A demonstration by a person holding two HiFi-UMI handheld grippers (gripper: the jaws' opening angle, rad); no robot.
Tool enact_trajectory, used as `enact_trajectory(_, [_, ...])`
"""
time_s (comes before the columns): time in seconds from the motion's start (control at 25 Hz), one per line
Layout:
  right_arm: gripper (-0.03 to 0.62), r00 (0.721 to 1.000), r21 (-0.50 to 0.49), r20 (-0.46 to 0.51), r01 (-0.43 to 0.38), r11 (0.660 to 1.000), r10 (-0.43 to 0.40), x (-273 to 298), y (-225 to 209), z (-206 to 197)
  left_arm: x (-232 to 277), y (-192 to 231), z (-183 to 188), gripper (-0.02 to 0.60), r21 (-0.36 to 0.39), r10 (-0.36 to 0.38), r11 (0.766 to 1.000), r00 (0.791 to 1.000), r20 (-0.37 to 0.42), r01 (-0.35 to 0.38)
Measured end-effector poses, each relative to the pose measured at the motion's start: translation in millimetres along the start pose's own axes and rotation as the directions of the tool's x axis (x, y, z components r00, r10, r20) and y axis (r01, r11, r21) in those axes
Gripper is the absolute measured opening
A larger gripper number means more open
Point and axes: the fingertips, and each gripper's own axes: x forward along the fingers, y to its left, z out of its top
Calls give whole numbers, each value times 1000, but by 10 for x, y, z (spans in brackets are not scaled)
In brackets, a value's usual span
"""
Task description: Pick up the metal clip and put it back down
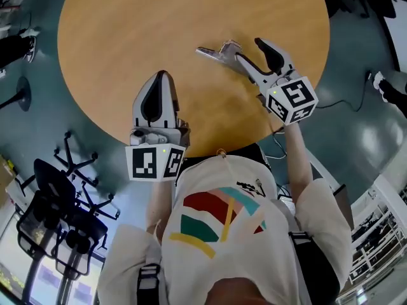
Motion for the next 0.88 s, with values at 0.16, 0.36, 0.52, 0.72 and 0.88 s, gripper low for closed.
enact_trajectory(0.16, [258,986,15,-136,-91,996,92,325,-77,-360,95,-9,-235,43,-21,10,1000,999,-45,-11])
enact_trajectory(0.36, [258,948,3,-267,-178,984,172,544,55,-686,106,48,-340,43,-24,35,999,997,-66,-37])
enact_trajectory(0.52, [165,934,-123,-316,-215,969,168,592,221,-851,58,110,-377,43,-20,65,998,995,-69,-67])
enact_trajectory(0.72, [119,953,-126,-273,-172,977,133,586,328,-770,-38,200,-291,43,-9,81,997,995,-51,-82])
enact_trajectory(0.88, [112,965,-164,-246,-131,978,88,470,346,-621,-111,143,-139,43,6,76,997,997,-20,-76])
